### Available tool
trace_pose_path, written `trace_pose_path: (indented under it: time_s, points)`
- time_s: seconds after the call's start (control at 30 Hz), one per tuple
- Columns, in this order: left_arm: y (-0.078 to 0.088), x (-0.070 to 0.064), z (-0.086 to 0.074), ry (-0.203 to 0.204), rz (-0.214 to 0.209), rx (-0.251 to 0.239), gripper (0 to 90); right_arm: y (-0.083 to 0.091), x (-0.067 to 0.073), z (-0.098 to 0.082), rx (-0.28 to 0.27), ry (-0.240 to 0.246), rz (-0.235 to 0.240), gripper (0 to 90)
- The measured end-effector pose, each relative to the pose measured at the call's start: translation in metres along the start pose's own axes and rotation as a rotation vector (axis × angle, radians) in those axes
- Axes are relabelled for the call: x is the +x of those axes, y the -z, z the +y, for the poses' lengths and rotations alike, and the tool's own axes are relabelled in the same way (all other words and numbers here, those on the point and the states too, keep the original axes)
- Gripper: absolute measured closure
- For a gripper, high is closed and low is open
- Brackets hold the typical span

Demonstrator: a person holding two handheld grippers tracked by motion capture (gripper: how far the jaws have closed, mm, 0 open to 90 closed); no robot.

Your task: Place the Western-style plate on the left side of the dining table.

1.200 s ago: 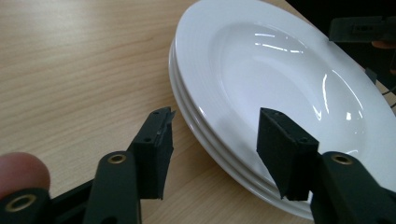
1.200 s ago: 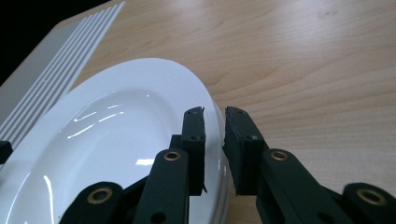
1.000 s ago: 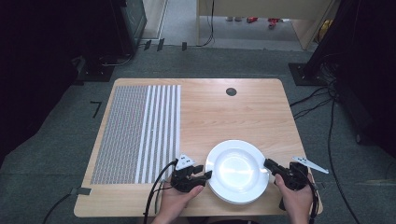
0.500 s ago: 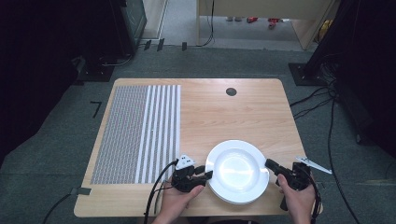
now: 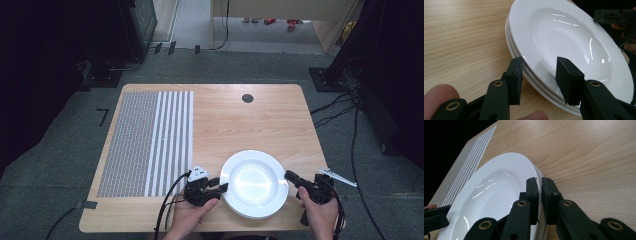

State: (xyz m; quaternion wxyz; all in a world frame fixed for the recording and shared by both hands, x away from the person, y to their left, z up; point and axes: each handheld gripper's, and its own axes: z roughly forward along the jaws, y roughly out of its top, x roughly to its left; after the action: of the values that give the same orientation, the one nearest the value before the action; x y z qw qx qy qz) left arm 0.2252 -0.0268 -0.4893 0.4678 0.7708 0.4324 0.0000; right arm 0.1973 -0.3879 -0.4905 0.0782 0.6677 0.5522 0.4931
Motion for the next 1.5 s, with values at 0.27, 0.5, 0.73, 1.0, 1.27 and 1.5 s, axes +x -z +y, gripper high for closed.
trace_pose_path:
  time_s: [0.27, 0.5, 0.73, 1.0, 1.27, 1.5]
  points:
    - [-0.001, 0.0, -0.001, 0.001, -0.006, -0.001, 56.1, 0.002, 0.0, 0.001, 0.006, -0.02, -0.01, 87.5]
    - [-0.001, 0.0, -0.001, 0.001, -0.008, 0.0, 55.7, 0.002, -0.001, 0.001, 0.01, -0.026, -0.005, 87.7]
    - [-0.001, 0.001, -0.001, 0.009, -0.016, 0.001, 54.7, 0.0, -0.005, 0.0, 0.018, -0.058, 0.025, 86.0]
    - [-0.002, 0.001, -0.002, 0.012, -0.013, 0.004, 54.0, -0.001, -0.009, 0.0, 0.022, -0.113, 0.066, 85.7]
    - [-0.003, 0.002, -0.003, 0.023, -0.012, 0.003, 53.6, 0.003, -0.009, 0.001, -0.021, -0.135, 0.119, 86.5]
    - [-0.004, 0.004, -0.003, 0.044, -0.028, -0.002, 53.0, 0.002, -0.007, 0.001, -0.068, -0.161, 0.183, 87.0]
